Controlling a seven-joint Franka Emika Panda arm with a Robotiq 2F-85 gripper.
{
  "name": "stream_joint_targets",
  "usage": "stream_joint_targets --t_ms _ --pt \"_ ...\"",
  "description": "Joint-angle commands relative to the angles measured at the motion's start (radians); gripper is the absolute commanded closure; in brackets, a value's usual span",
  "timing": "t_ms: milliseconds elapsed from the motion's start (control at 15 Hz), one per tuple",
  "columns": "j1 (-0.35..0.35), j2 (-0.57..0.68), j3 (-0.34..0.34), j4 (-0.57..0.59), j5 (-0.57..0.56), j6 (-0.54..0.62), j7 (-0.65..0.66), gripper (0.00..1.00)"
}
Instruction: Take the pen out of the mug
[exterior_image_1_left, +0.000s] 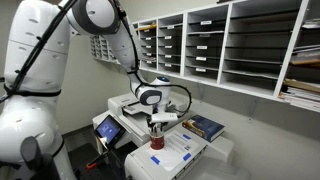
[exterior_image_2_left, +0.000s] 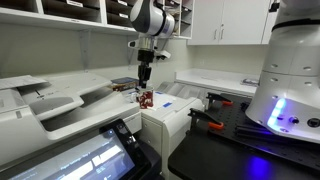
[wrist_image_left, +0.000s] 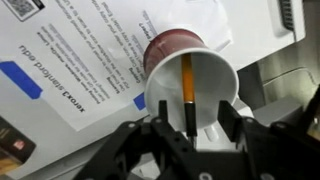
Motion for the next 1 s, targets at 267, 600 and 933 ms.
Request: stream_joint_targets --t_ms 267,600,933 --pt "-0.049 0.04 0.037 0.004 -0.053 0.03 0.008 0.49" --pt "-0.098 0.084 0.09 0.007 -0.041 0.056 -0.034 0.61" --pt "-0.132 0.097 0.125 -0.007 -0.071 0.117 -0.034 0.88"
